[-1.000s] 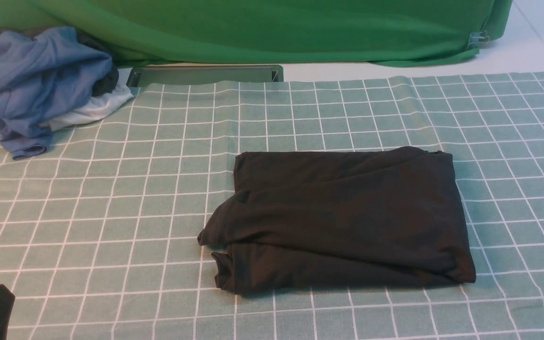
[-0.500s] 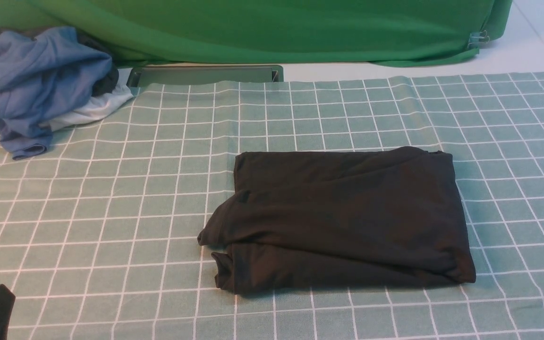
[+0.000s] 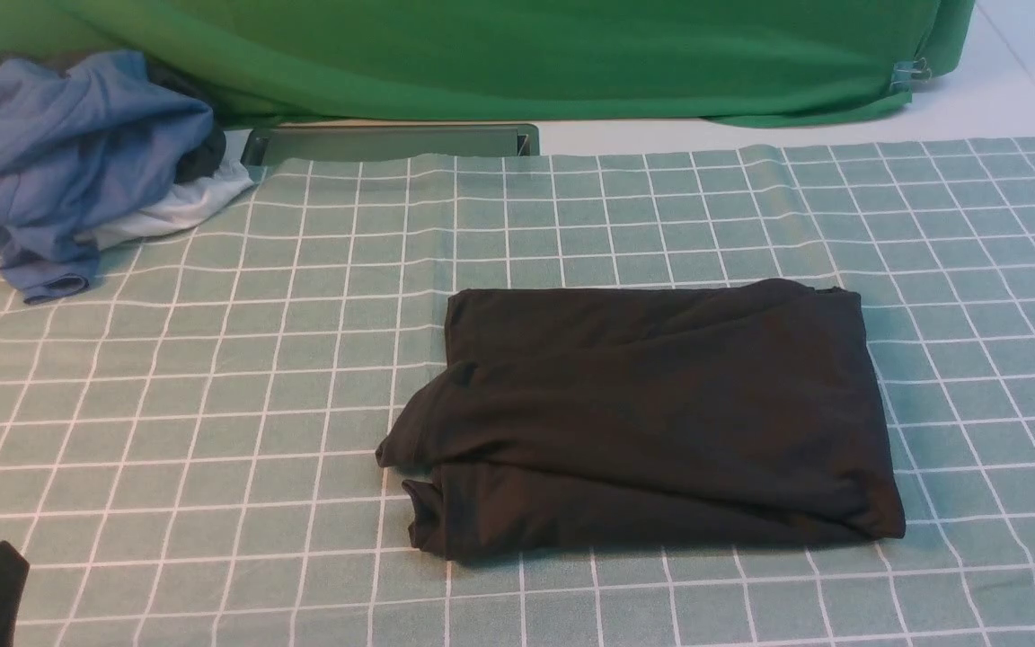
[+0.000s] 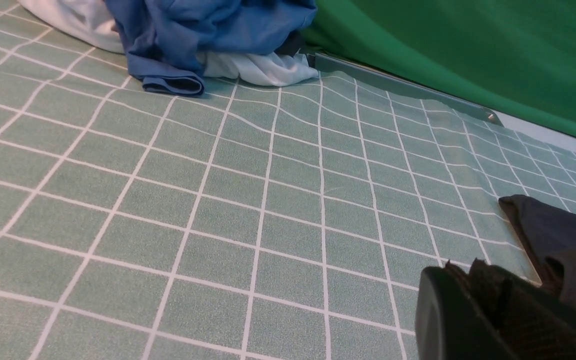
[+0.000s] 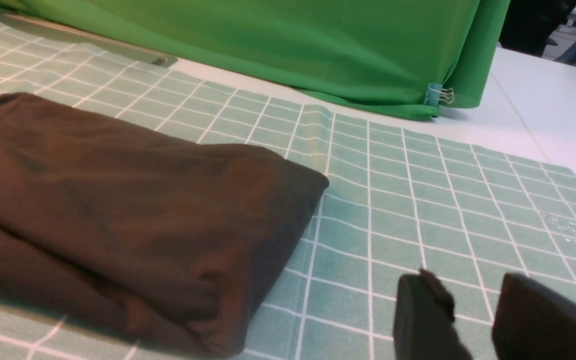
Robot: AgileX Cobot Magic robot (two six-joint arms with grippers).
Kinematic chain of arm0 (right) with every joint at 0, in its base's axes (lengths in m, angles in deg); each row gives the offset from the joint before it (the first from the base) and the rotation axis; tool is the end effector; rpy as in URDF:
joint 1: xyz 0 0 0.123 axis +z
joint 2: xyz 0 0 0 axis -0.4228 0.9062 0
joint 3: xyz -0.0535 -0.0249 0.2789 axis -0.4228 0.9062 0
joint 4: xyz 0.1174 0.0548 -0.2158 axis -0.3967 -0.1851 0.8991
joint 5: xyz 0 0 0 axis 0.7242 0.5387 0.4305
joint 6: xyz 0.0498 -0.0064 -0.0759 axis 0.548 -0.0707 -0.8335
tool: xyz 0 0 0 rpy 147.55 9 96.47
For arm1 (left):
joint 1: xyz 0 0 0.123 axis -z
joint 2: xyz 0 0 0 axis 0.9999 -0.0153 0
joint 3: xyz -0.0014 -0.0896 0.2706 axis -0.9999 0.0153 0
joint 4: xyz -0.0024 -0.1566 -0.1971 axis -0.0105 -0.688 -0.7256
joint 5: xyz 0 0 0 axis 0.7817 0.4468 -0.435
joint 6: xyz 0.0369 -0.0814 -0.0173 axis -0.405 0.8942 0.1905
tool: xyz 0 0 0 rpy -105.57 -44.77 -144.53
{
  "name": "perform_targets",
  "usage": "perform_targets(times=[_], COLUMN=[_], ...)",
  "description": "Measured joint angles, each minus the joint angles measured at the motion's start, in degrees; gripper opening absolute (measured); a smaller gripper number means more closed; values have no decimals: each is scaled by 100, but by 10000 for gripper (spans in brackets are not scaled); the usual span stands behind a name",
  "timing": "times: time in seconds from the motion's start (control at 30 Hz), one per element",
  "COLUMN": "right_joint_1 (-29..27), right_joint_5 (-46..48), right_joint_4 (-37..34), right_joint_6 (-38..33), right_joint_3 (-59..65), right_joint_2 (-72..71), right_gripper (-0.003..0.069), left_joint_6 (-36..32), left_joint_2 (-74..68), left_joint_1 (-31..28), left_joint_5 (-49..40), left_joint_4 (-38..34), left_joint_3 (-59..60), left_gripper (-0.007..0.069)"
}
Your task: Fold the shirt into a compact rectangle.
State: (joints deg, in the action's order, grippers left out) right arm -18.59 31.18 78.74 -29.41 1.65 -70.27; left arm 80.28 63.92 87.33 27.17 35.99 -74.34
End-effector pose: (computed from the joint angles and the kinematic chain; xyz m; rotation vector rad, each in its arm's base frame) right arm 0.0552 0.0065 0.1891 -0.1937 1.7186 0.0047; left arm 0.0554 0.0005 0.1892 -0.2129 1.7260 -0.1549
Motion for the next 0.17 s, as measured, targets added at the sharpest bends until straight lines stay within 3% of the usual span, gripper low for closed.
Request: perform_targets(times=[0.17], right_joint_1=[0], right_joint_5=[0], right_joint_4=[0], right_joint_6=[0], right_joint_3=[0], right_joint_2=[0], right_gripper=[240], left_joint_6=[-5], left_joint_2=[0], left_joint_1=[0], left_joint_5=[0], left_joint_4=[0], left_joint_3=[0], left_gripper=[34])
